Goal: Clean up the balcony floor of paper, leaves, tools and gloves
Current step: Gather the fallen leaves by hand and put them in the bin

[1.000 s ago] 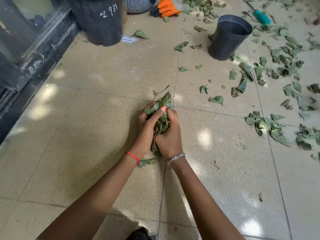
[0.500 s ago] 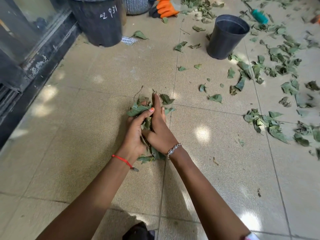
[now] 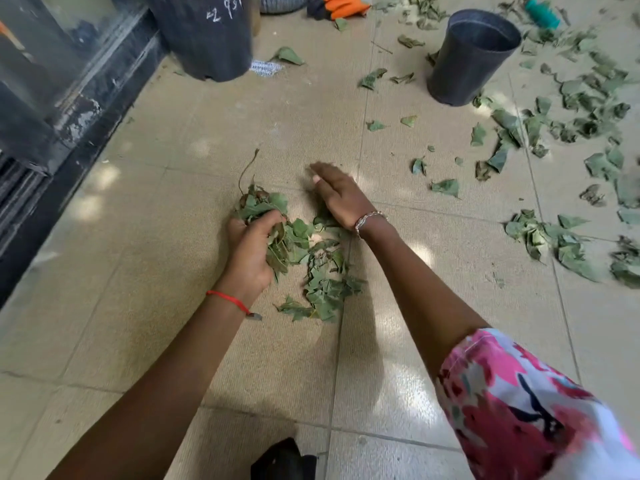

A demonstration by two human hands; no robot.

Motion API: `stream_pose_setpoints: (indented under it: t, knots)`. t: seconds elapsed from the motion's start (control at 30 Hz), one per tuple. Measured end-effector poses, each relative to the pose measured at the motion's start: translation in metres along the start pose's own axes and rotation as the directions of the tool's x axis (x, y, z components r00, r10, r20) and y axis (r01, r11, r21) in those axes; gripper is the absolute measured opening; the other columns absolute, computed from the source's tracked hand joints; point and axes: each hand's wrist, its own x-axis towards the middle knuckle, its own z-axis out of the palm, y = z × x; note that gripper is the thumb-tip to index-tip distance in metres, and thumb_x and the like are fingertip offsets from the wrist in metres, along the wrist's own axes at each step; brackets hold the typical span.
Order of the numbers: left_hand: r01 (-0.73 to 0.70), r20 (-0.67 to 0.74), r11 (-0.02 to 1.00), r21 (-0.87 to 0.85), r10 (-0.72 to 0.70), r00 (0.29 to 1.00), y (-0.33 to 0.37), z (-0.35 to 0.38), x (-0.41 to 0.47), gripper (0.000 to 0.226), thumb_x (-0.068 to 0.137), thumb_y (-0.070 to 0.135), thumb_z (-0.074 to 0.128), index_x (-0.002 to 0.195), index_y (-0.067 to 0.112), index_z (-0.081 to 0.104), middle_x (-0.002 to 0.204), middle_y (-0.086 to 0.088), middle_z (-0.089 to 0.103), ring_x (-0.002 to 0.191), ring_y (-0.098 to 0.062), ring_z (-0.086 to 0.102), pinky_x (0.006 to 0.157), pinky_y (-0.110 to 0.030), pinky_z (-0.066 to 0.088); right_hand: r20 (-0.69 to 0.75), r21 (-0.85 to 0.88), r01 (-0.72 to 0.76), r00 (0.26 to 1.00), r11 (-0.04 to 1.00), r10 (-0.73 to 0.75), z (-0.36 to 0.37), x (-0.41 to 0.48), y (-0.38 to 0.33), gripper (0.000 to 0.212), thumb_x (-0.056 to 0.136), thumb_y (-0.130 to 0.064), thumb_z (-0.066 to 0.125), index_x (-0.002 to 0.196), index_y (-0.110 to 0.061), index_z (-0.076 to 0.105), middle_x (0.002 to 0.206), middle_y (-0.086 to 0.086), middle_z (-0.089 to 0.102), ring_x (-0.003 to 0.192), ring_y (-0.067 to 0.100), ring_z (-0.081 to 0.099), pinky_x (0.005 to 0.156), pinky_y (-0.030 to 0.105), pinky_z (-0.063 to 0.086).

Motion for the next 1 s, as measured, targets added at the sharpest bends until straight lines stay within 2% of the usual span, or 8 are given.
stream_pose_setpoints:
  t: [0.1, 0.23, 0.37, 0.47, 0.53, 0.7, 0.83, 1.0]
  knots:
    - [0.0, -0.013, 1.0, 0.012, 0.0, 1.0, 0.003, -0.008, 0.004, 0.021, 0.075, -0.01, 0.057, 0.071, 0.01, 0.058, 0.06, -0.003, 0.058, 0.059, -0.022, 0.056, 0.058, -0.031, 0.049, 0.111, -0.103, 0.12, 0.988, 0.987, -0.109, 0.01, -0.014, 0.001, 0.04, 0.102, -0.026, 0.028, 0.135, -0.014, 0.044, 0.15, 0.003, 0.031, 0.141, 0.016, 0.021, 0.117, 0.035, 0.005]
    - [0.054, 0.045, 0.998, 0.022, -0.055, 0.997, 0.01, -0.019, 0.005, 0.017, 0.073, -0.008, 0.059, 0.086, 0.004, 0.058, 0.061, -0.002, 0.058, 0.058, -0.02, 0.058, 0.052, -0.028, 0.053, 0.181, 0.169, 0.043, 0.981, 0.985, -0.074, 0.002, -0.063, -0.004, 0.038, 0.099, -0.031, 0.035, 0.123, -0.012, 0.058, 0.118, -0.007, 0.059, 0.107, 0.014, 0.056, 0.094, 0.022, 0.044]
    - [0.12, 0.039, 0.993, 0.009, -0.12, 0.992, 0.018, -0.028, 0.008, 0.037, 0.069, -0.004, 0.062, 0.103, 0.006, 0.051, 0.074, -0.008, 0.055, 0.06, -0.02, 0.059, 0.05, -0.029, 0.053, 0.095, 0.281, 0.017, 0.995, 0.96, -0.045, -0.002, -0.116, -0.005, 0.069, 0.076, -0.059, 0.052, 0.136, -0.031, 0.036, 0.123, -0.005, 0.053, 0.103, 0.013, 0.057, 0.083, 0.027, 0.05]
    - [0.144, 0.039, 0.989, 0.025, -0.145, 0.989, 0.02, -0.031, 0.008, 0.028, 0.075, -0.006, 0.057, 0.1, 0.007, 0.052, 0.073, -0.007, 0.056, 0.053, -0.017, 0.06, 0.048, -0.029, 0.052, 0.073, -0.124, 0.083, 0.995, 0.989, -0.075, 0.024, -0.138, 0.001, 0.111, 0.057, -0.077, 0.057, 0.144, -0.033, 0.004, 0.153, -0.004, 0.008, 0.14, 0.02, 0.016, 0.111, 0.041, 0.026]
    - [0.14, 0.048, 0.99, 0.031, -0.141, 0.989, 0.019, -0.031, 0.005, 0.028, 0.076, -0.006, 0.056, 0.1, 0.007, 0.052, 0.07, -0.006, 0.056, 0.051, -0.016, 0.059, 0.047, -0.028, 0.052, 0.002, -0.383, 0.106, 0.994, 0.918, -0.113, 0.045, -0.139, 0.003, 0.121, 0.05, -0.087, 0.046, 0.143, -0.031, -0.007, 0.156, 0.005, -0.008, 0.144, 0.025, -0.004, 0.116, 0.047, 0.005]
    - [0.198, 0.16, 0.963, 0.183, -0.228, 0.96, 0.029, -0.039, 0.005, 0.017, 0.079, -0.004, 0.052, 0.08, 0.011, 0.06, 0.071, -0.007, 0.056, 0.05, -0.016, 0.056, 0.046, -0.023, 0.05, -0.106, -0.511, -0.031, 0.994, 0.859, -0.027, 0.06, -0.11, -0.016, 0.124, 0.051, -0.09, 0.041, 0.146, -0.026, -0.004, 0.156, 0.009, -0.007, 0.143, 0.033, -0.008, 0.111, 0.056, -0.007]
    - [0.284, 0.227, 0.911, 0.299, -0.357, 0.906, 0.036, -0.048, 0.014, 0.014, 0.08, 0.0, 0.049, 0.08, 0.012, 0.056, 0.072, -0.008, 0.05, 0.053, -0.018, 0.053, 0.049, -0.024, 0.051, -0.013, -0.562, 0.045, 0.998, 0.826, -0.063, 0.051, -0.083, -0.025, 0.109, 0.063, -0.082, 0.05, 0.148, -0.031, 0.003, 0.157, 0.004, -0.006, 0.143, 0.033, -0.008, 0.113, 0.057, -0.005]
    - [0.376, 0.22, 0.887, 0.267, -0.436, 0.873, 0.039, -0.048, 0.014, 0.022, 0.086, 0.003, 0.042, 0.069, 0.014, 0.051, 0.06, -0.004, 0.05, 0.044, -0.013, 0.055, 0.044, -0.018, 0.048, 0.015, -0.513, 0.155, 0.985, 0.844, -0.172, 0.054, -0.074, -0.017, 0.081, 0.078, -0.066, 0.047, 0.144, -0.023, 0.028, 0.151, 0.008, 0.022, 0.143, 0.03, 0.009, 0.116, 0.044, -0.001]
